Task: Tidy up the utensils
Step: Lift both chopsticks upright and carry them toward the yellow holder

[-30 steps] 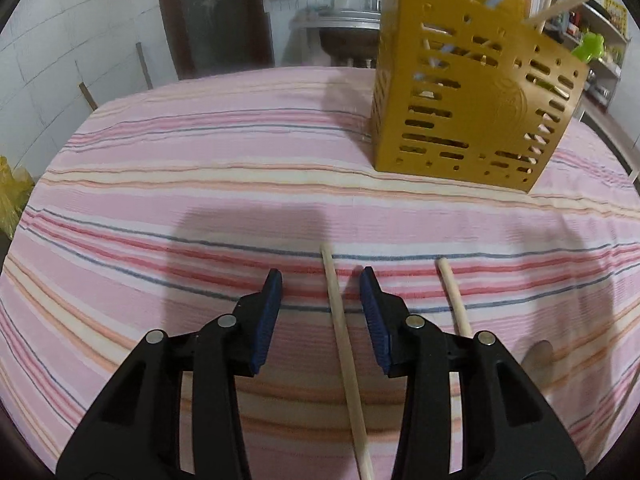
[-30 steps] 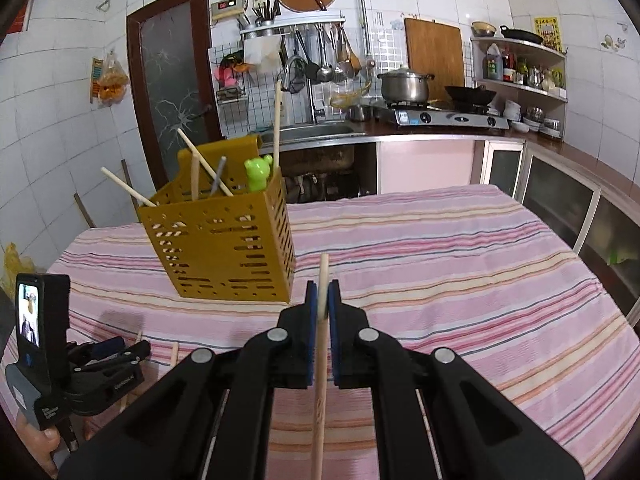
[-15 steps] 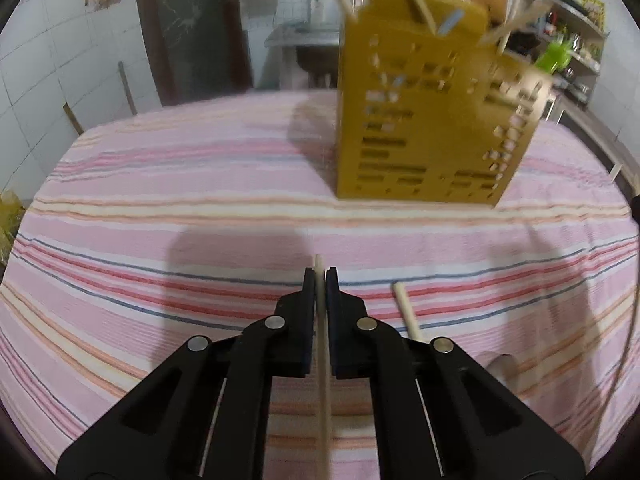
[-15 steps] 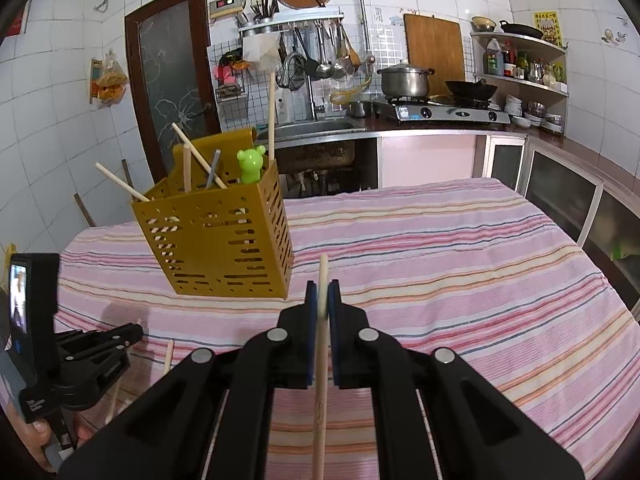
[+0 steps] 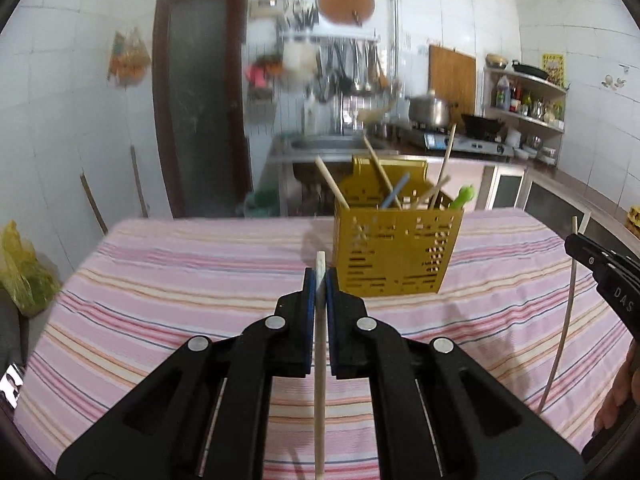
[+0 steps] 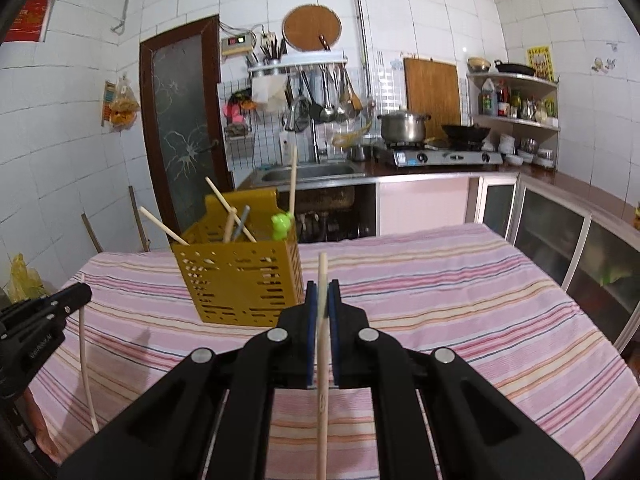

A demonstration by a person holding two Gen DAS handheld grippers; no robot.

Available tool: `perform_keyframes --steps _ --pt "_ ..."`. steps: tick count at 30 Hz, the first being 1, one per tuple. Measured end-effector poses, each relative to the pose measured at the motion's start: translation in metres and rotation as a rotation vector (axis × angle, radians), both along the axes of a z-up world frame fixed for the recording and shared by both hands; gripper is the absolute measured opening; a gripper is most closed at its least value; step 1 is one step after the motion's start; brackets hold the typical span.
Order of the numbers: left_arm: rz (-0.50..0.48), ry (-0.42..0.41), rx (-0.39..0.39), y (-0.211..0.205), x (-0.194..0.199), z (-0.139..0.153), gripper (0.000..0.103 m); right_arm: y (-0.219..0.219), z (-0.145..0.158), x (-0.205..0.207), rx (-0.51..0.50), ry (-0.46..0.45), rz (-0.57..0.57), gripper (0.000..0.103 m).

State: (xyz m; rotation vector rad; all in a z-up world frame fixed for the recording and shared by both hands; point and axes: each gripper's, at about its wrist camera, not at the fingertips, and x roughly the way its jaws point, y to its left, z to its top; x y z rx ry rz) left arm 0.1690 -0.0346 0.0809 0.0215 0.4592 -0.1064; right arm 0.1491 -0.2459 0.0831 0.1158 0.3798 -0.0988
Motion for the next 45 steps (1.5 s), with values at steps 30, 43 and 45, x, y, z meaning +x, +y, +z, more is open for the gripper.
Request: perform_keyframes --steps 30,43,45 --pt "-0.004 -0.223 -0.060 0.032 -0.075 0.047 0.004 0.021 0.051 -0.082 -0.056 -0.128 -0.015 0.006" --pt "-0.031 -0.242 -0.081 0.022 -0.058 0.069 0.004 0.016 0.067 -0.067 -0.051 -0.156 -0.013 0.006" --pt "-0.041 -0.254 -0.094 0.018 -0.049 0.081 0.004 0.015 0.074 -0.060 -0.053 -0.166 -0.011 0.006"
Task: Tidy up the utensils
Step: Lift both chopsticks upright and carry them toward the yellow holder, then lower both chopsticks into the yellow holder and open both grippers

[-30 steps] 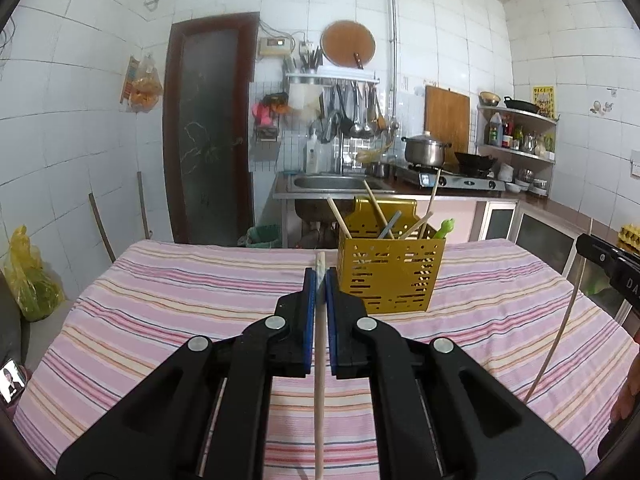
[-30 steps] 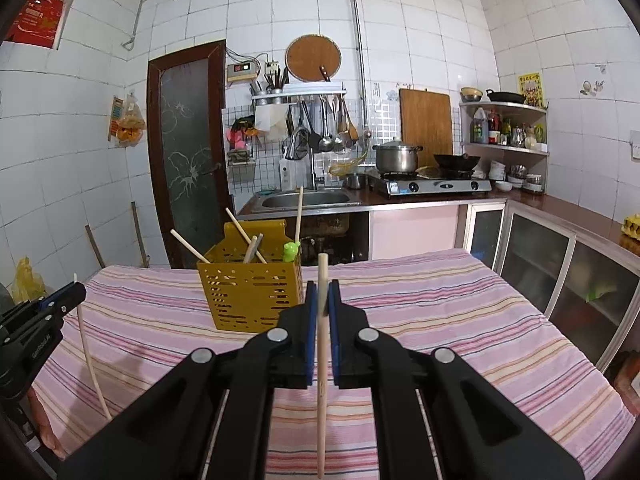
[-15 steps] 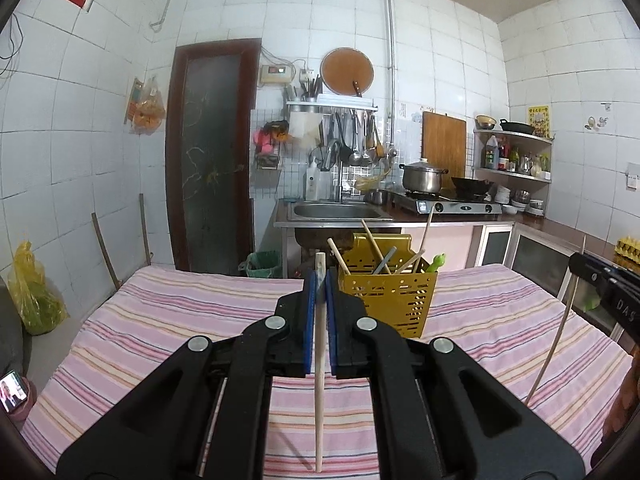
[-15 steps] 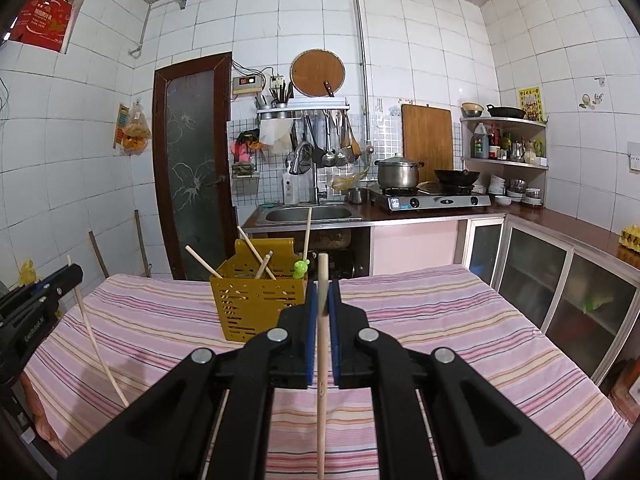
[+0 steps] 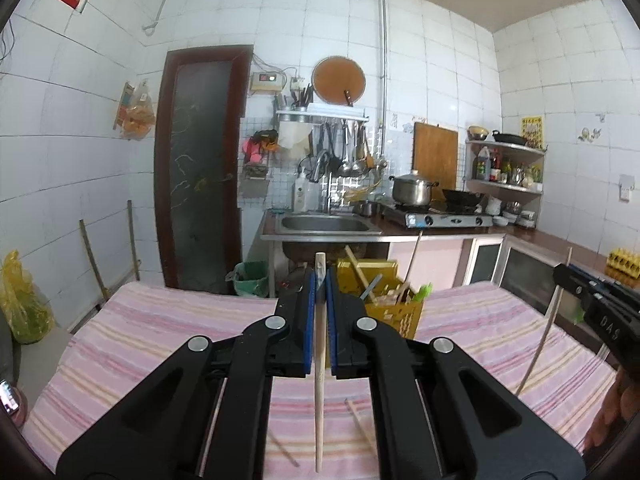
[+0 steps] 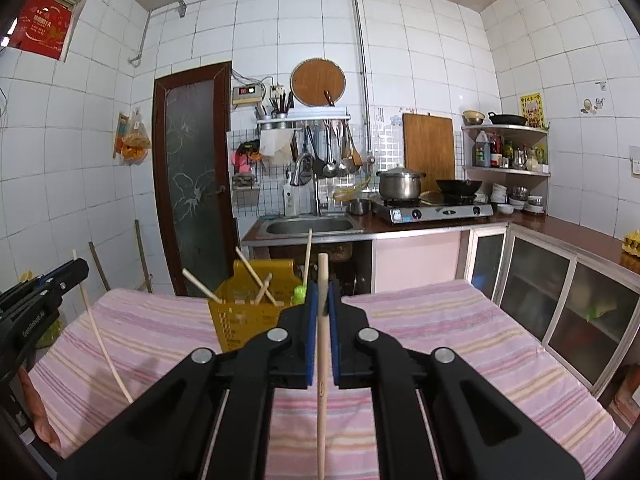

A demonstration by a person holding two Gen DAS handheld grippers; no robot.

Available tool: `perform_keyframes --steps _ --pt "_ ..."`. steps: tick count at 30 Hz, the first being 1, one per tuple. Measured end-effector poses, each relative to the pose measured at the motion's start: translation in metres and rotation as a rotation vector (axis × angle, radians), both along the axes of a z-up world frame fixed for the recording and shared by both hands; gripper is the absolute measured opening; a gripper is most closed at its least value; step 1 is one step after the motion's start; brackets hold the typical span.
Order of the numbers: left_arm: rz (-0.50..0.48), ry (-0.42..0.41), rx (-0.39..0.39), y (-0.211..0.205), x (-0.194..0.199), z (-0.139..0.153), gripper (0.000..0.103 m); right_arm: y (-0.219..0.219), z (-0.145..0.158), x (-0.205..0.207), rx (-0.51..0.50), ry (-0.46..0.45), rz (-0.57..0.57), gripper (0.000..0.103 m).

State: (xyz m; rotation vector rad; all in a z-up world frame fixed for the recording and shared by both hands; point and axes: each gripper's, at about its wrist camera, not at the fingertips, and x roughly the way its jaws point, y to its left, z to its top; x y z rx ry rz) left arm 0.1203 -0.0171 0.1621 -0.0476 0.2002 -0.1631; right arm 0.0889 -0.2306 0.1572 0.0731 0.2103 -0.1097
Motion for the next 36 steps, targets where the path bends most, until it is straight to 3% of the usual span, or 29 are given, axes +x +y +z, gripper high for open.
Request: perform_keyframes --steps 12,19,24,28,36 --pt "-0.030 -0.076 -0.032 -0.030 0.086 0.070 0.004 0.003 0.063 0.077 -0.031 -0.086 0.024 0.006" --pt "-0.017 -0.126 -0.048 -0.041 0.155 0.085 0.004 -0.003 0.094 0.146 0.019 -0.139 0.046 0.006" --pt "-0.010 -0.123 -0.053 -0.049 0.210 0.069 0.004 -0.003 0.085 0.192 0.025 -0.138 0.055 0.006" --pt "-0.003 -0.074 -0.044 -0.054 0.244 0.035 0.004 -0.004 0.057 0.220 0.036 -0.119 0.072 0.006" --pt "0.005 0.013 -0.024 -0.055 0.266 -0.019 0.004 -0.005 0.007 0.247 0.031 -0.048 0.098 0.006"
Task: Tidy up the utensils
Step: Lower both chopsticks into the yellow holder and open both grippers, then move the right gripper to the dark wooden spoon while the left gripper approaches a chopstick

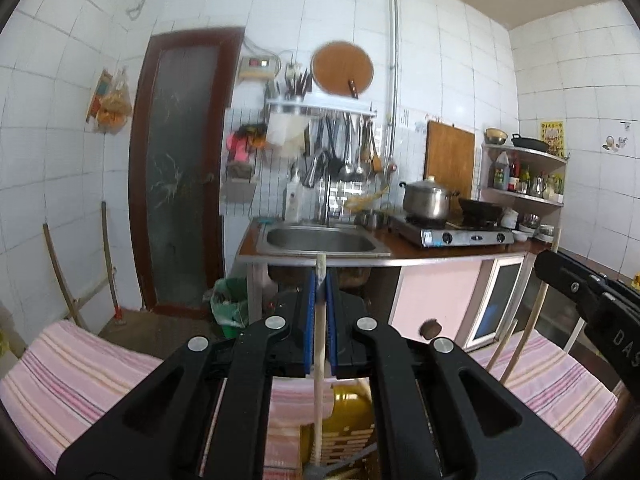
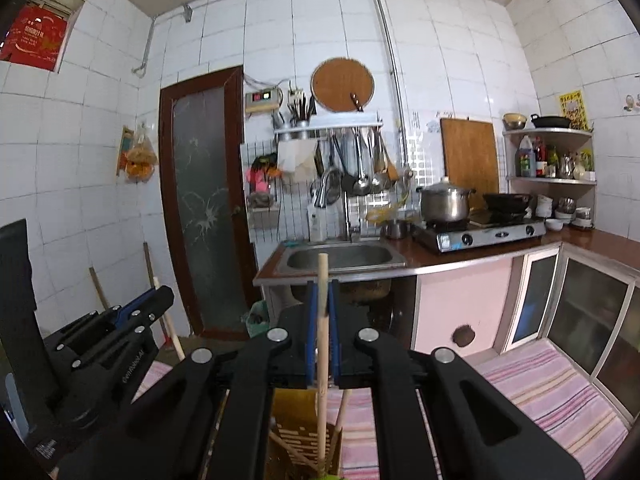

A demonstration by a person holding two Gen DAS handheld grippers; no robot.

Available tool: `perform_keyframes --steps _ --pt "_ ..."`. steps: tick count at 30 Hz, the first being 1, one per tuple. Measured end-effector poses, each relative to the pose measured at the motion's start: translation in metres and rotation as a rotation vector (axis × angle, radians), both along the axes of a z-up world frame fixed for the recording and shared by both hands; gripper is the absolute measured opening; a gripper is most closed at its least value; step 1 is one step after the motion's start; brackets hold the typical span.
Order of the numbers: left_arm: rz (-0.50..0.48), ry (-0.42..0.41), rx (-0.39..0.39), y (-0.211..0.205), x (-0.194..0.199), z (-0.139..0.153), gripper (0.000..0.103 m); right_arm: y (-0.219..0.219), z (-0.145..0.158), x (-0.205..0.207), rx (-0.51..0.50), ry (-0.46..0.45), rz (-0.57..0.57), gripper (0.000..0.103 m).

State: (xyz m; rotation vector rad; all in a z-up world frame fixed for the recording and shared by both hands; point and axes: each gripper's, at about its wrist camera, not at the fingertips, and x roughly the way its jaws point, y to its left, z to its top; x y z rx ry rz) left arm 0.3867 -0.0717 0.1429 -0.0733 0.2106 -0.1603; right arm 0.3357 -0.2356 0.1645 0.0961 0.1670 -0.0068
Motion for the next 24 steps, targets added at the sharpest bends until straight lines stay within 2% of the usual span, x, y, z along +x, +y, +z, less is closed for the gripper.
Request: perform_keyframes --steps 4,5,6,7,8,9,10,12,13,15,18,24 --pt "0.003 0.012 0.024 0.002 -0.005 -0.003 0.006 -0.002 -0.009 0.003 -0.013 0.036 -0.003 0.007" --pt "0.002 0.020 0.028 0.003 -0.008 0.000 0.015 -0.003 -0.011 0.004 -0.017 0.055 -0.002 0.007" --pt "0.006 0.026 0.026 0.006 -0.013 0.003 0.035 -0.003 -0.012 0.004 -0.022 0.077 -0.004 0.007" --pt "0.013 0.031 0.022 0.009 -0.018 0.006 0.049 -0.003 -0.013 0.005 -0.025 0.101 -0.004 0.009" --pt "0.019 0.038 0.017 0.014 -0.026 0.011 0.071 -0.004 -0.013 0.004 -0.031 0.129 -0.008 0.022" --pt "0.020 0.036 0.015 0.018 -0.035 0.014 0.083 -0.005 -0.014 0.001 -0.032 0.149 -0.016 0.045" --pt "0.020 0.031 0.017 0.022 -0.043 0.016 0.086 -0.007 -0.014 -0.002 -0.030 0.155 -0.022 0.053" --pt "0.032 0.027 0.041 0.029 -0.061 0.023 0.095 -0.012 -0.011 -0.015 -0.027 0.166 -0.042 0.055" --pt "0.041 0.030 0.050 0.034 -0.070 0.025 0.098 -0.014 -0.010 -0.022 -0.030 0.176 -0.052 0.056" --pt "0.060 0.041 0.045 0.047 -0.089 0.030 0.098 -0.021 -0.007 -0.038 -0.023 0.195 -0.074 0.073" --pt "0.076 0.093 0.015 0.069 -0.110 0.030 0.098 -0.027 -0.011 -0.061 -0.022 0.222 -0.088 0.081" --pt "0.116 0.192 0.017 0.100 -0.142 0.000 0.098 -0.017 -0.039 -0.104 -0.073 0.282 -0.105 0.084"
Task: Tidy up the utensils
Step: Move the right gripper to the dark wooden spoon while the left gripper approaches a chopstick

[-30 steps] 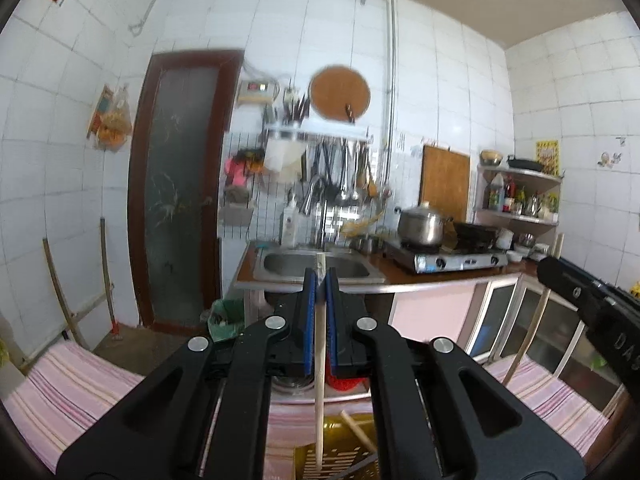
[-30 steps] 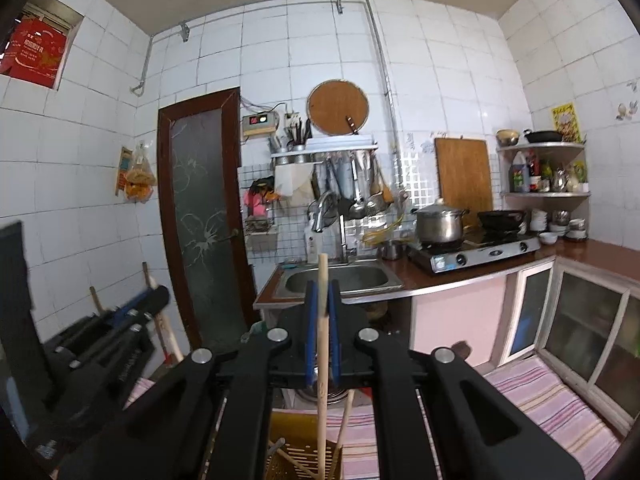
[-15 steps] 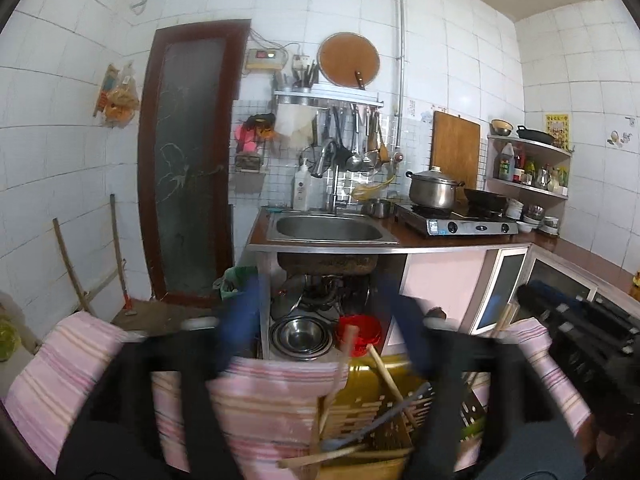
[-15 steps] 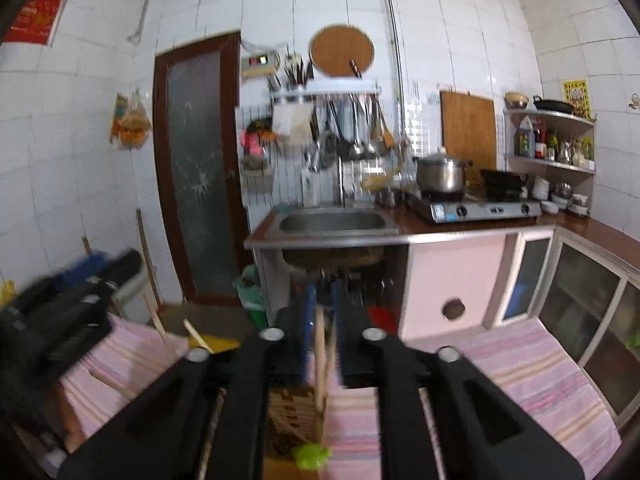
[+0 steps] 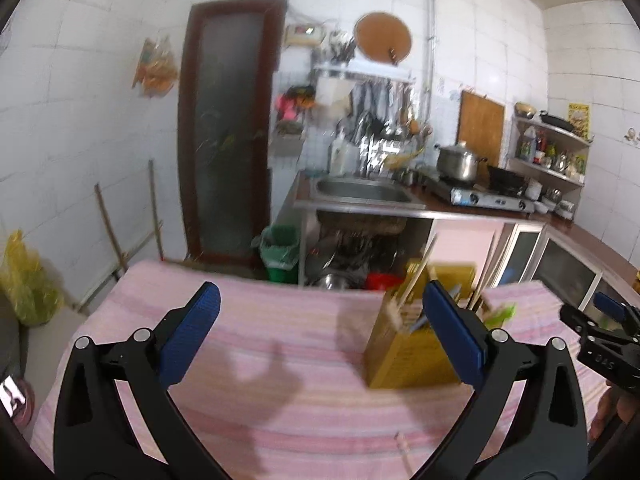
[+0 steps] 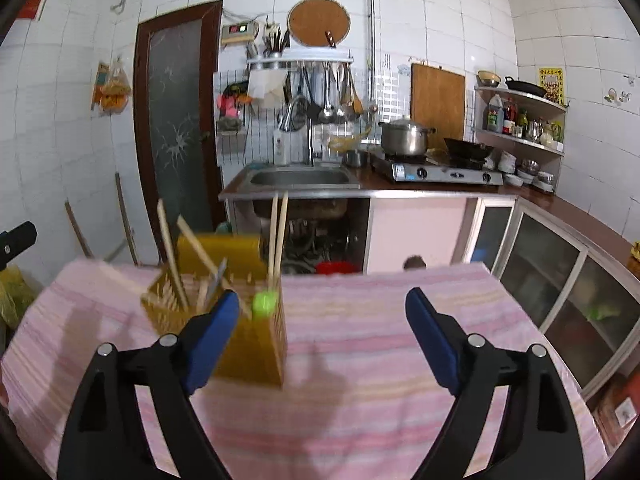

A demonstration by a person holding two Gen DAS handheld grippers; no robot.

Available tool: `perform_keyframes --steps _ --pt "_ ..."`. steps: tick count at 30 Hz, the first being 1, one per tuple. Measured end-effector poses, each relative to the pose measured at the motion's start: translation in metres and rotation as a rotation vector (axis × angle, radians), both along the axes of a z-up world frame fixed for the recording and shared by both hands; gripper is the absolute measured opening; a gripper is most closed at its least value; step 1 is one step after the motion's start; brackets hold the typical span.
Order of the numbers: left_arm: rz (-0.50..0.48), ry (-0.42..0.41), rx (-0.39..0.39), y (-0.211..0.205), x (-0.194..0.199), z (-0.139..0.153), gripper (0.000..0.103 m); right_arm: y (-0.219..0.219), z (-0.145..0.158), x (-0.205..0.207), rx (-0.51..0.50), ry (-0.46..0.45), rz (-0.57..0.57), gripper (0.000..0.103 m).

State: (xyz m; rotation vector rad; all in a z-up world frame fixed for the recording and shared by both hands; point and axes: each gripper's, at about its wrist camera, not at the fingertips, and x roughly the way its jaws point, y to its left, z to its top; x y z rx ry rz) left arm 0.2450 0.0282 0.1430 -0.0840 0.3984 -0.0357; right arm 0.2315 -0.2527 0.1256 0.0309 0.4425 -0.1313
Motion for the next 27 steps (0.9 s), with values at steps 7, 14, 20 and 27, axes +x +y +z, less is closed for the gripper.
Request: perform_keyframes --steps 7,14,20,27 --pt "0.033 0.117 0.047 0.019 -0.020 -0.059 0.098 0.016 -0.044 -0.030 0.030 0.109 0.007 0.084" --pt "0.035 0.241 0.089 0.016 -0.026 -0.116 0.098 0.035 -0.085 -0.044 0.039 0.194 0.013 0.084" --pt "0.046 0.330 0.095 0.014 -0.020 -0.155 0.098 0.051 -0.116 -0.049 0.032 0.273 0.021 0.084" --pt "0.044 0.396 0.080 0.016 -0.015 -0.175 0.098 0.066 -0.141 -0.044 0.047 0.357 0.032 0.084"
